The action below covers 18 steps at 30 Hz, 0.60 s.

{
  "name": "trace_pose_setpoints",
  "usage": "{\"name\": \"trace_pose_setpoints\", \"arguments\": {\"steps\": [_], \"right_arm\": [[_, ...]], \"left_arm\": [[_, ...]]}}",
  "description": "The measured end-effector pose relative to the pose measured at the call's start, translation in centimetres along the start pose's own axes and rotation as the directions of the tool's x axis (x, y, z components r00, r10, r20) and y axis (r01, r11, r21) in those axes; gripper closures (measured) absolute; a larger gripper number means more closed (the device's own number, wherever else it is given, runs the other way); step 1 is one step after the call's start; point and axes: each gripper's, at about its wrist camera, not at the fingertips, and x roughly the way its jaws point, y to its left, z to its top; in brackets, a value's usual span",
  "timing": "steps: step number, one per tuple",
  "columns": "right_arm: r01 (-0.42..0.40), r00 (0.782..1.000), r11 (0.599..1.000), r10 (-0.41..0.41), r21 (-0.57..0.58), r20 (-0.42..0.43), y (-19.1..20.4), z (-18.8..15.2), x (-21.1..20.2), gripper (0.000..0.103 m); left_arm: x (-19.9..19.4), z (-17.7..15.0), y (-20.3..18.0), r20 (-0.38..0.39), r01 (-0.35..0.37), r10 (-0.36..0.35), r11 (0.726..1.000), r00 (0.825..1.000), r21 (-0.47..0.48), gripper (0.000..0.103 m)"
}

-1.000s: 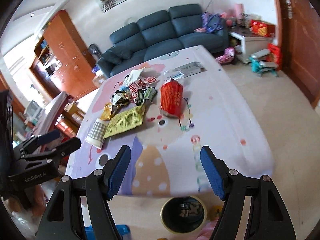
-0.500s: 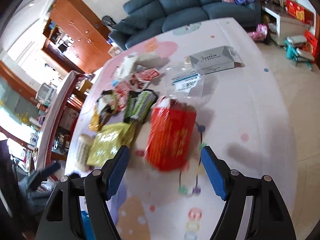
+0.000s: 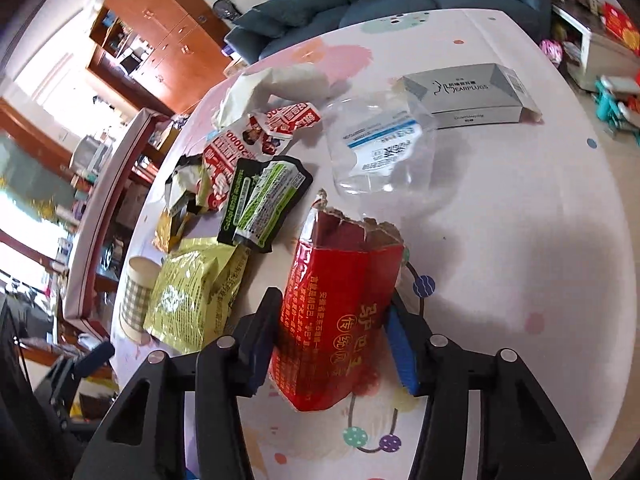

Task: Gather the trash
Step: 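Grasp the red snack bag with the right tool while the left tool grasps the yellow-green packet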

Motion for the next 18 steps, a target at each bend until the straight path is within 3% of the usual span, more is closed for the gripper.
{"name": "trace_pose_setpoints", "arguments": {"steps": [5, 10, 18], "right_arm": [[-0.012, 1.000, 1.000, 0.012, 0.023, -0.005, -1.2, -0.3, -1.0, 0.054], [-0.013, 0.999, 0.999, 0.014, 0.032, -0.037, -2.6, -0.9, -1.5, 0.054], [-0.023, 0.999, 0.999, 0.024, 0.040, -0.034, -2.9, -2.0, -1.9, 0.054]], "left_arm": [[1.3, 0.7, 0.0, -0.005, -0.013, 0.013, 1.000, 1.000, 0.008, 0.016], [1.9, 1.3, -1.0, 0.034, 0.002, -0.005, 0.997, 0.999, 0.076, 0.016], [4.0, 0.6, -4.3, 0.138, -0.159, 0.121, 0.937, 0.983, 0.312, 0.016]]}}
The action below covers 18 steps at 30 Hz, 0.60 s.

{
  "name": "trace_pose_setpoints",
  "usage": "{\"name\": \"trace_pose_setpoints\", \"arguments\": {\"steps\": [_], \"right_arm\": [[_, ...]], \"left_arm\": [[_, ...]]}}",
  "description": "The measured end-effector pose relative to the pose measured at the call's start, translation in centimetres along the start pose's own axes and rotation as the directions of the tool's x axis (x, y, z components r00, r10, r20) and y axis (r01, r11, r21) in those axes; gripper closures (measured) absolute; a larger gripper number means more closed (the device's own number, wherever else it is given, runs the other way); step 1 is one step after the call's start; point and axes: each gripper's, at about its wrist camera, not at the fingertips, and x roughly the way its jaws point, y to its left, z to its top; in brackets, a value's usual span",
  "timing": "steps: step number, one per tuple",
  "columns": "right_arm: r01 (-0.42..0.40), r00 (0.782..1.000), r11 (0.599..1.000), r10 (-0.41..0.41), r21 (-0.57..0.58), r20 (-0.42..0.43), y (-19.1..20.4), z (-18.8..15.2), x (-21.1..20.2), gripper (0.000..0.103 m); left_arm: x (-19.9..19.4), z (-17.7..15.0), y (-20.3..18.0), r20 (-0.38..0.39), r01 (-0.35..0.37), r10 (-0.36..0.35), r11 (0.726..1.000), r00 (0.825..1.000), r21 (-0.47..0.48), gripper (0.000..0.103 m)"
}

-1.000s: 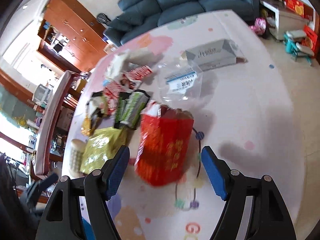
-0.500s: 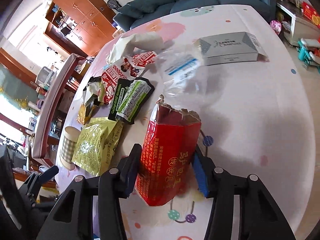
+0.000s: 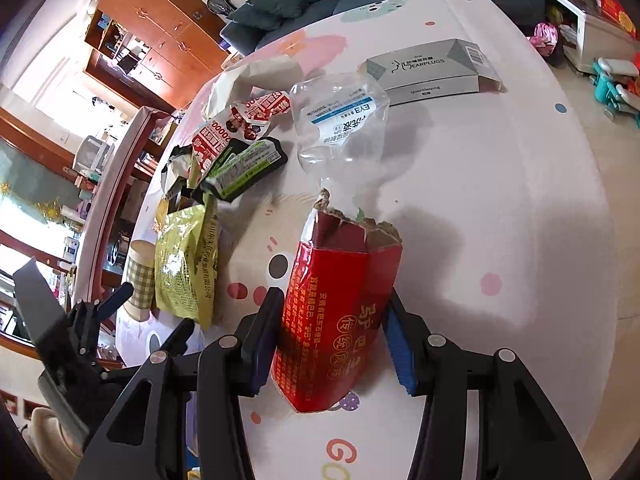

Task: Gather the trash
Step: 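Grasp the red snack bag with the right tool while the left tool grasps the yellow-green packet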

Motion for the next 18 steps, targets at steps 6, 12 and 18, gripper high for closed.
{"name": "trace_pose_setpoints", "arguments": {"steps": [6, 12, 18], "right_arm": [[0.010, 1.000, 1.000, -0.010, -0.016, -0.003, -0.1, -0.5, -0.5, 0.054], [0.014, 1.000, 0.999, -0.014, -0.037, -0.015, 0.9, 0.0, 0.4, 0.054], [0.013, 0.999, 0.997, -0.016, -0.080, -0.028, 2.6, 0.1, 1.2, 0.054]], "left_arm": [[0.1, -0.8, 1.4, -0.020, 0.010, -0.012, 0.996, 1.000, -0.085, 0.016], [0.7, -2.5, 6.5, -0.089, 0.176, -0.243, 0.868, 0.966, -0.464, 0.016], [2.5, -3.2, 9.6, -0.029, 0.256, -0.387, 0.662, 0.922, -0.704, 0.018]]}}
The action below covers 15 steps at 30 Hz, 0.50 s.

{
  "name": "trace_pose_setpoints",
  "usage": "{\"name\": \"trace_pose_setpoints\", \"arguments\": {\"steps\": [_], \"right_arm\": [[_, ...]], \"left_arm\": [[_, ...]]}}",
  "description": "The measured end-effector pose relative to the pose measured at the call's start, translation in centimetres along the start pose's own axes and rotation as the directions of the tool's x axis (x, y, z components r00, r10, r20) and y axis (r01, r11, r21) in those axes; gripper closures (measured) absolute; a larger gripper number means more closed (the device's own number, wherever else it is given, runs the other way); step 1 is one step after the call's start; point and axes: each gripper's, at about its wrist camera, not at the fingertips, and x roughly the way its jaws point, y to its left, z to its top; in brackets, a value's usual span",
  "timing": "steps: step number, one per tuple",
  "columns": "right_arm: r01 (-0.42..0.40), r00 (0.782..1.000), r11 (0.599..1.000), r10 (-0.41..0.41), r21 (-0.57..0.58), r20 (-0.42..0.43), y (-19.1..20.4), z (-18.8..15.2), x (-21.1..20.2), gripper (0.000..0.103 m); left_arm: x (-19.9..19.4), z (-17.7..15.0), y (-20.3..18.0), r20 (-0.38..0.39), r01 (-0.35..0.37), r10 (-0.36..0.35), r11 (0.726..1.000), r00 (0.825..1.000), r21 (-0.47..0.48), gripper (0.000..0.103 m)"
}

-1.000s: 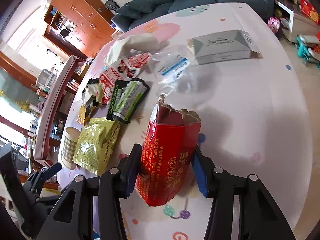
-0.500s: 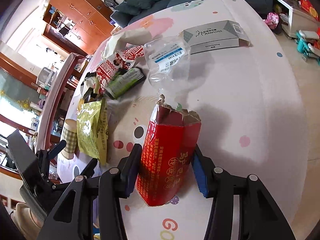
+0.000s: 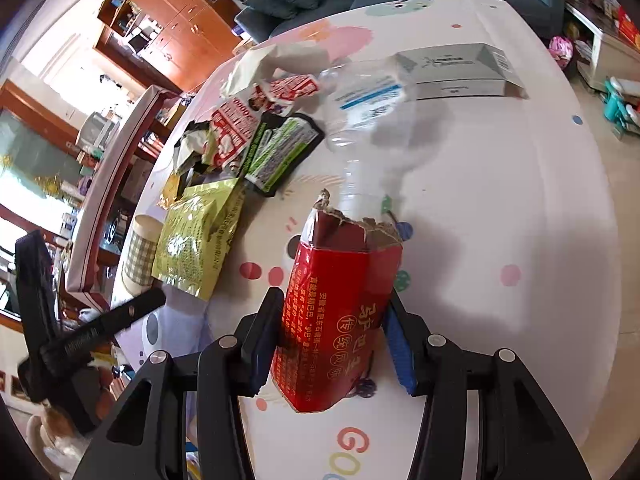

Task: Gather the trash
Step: 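Grasp the red snack bag with the right tool while the left tool grasps the yellow-green packet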

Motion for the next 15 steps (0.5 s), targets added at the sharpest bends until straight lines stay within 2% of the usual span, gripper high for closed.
{"name": "trace_pose_setpoints", "arguments": {"steps": [5, 10, 15], "right_arm": [[0.003, 1.000, 0.999, -0.003, -0.044, -0.002, 1.4, -0.1, 0.3, 0.054], [0.015, 1.000, 0.997, -0.016, -0.077, -0.009, 2.3, -0.2, 0.8, 0.054], [0.018, 1.000, 0.994, -0.019, -0.108, -0.009, 2.9, -0.3, 1.3, 0.054]], "left_arm": [[1.6, 0.7, 1.9, -0.013, 0.099, -0.102, 0.981, 0.995, -0.170, 0.024], [1.9, 0.8, 2.5, 0.061, 0.163, -0.152, 0.958, 0.986, -0.238, 0.026], [2.7, 1.6, 2.2, 0.119, 0.205, -0.179, 0.942, 0.977, -0.264, 0.029]]}}
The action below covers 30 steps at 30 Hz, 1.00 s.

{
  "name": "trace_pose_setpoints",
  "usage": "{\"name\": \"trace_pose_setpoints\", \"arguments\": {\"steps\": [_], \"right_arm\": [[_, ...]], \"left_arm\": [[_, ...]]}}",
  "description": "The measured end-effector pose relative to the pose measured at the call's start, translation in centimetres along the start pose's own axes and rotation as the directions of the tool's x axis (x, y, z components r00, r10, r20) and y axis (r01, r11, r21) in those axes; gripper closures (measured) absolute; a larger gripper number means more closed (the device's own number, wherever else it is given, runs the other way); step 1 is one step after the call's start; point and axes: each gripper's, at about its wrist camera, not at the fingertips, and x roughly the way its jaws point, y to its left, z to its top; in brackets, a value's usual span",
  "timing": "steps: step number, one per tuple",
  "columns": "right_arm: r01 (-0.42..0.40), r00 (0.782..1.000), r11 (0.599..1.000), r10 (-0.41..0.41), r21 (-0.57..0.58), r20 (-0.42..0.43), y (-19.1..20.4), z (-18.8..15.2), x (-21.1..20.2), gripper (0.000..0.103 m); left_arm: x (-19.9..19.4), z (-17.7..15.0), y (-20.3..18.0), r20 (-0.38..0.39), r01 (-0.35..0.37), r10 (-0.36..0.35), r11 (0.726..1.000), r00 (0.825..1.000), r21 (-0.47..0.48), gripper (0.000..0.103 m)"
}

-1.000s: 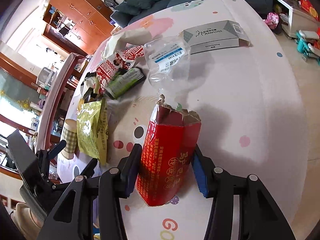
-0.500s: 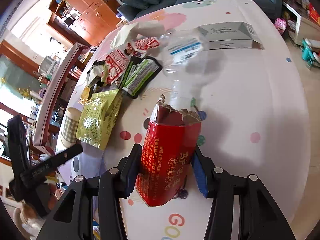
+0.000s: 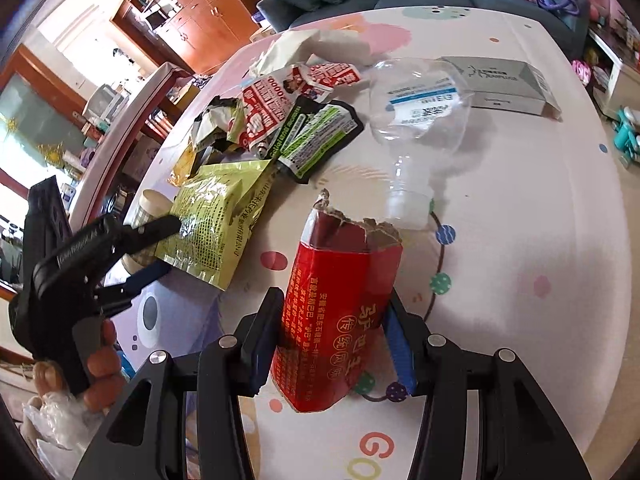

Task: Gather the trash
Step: 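Grasp the red snack bag with the right tool while the left tool grasps the yellow-green packet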

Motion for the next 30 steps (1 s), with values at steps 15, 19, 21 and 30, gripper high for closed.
{"name": "trace_pose_setpoints", "arguments": {"steps": [15, 19, 21, 30], "right_arm": [[-0.005, 1.000, 0.999, 0.006, -0.037, 0.009, 0.6, -0.5, 0.5, 0.054], [-0.009, 1.000, 0.999, 0.009, -0.033, 0.011, 0.6, -0.6, 0.7, 0.054], [-0.011, 1.000, 0.999, 0.011, -0.031, 0.012, 0.6, -0.6, 0.7, 0.054], [-0.003, 1.000, 1.000, 0.004, -0.022, 0.028, 0.7, -0.9, -0.1, 0.054]], "left_arm": [[3.3, 1.7, -0.4, 0.013, 0.103, -0.102, 0.982, 0.995, -0.158, 0.082], [3.2, 1.9, -1.0, 0.012, 0.116, -0.115, 0.984, 0.993, -0.139, 0.093], [3.4, 2.1, -1.8, -0.001, 0.108, -0.108, 0.988, 0.994, -0.113, 0.103], [0.4, 1.5, -4.6, 0.028, 0.025, -0.028, 0.995, 0.999, 0.096, 0.103]]}}
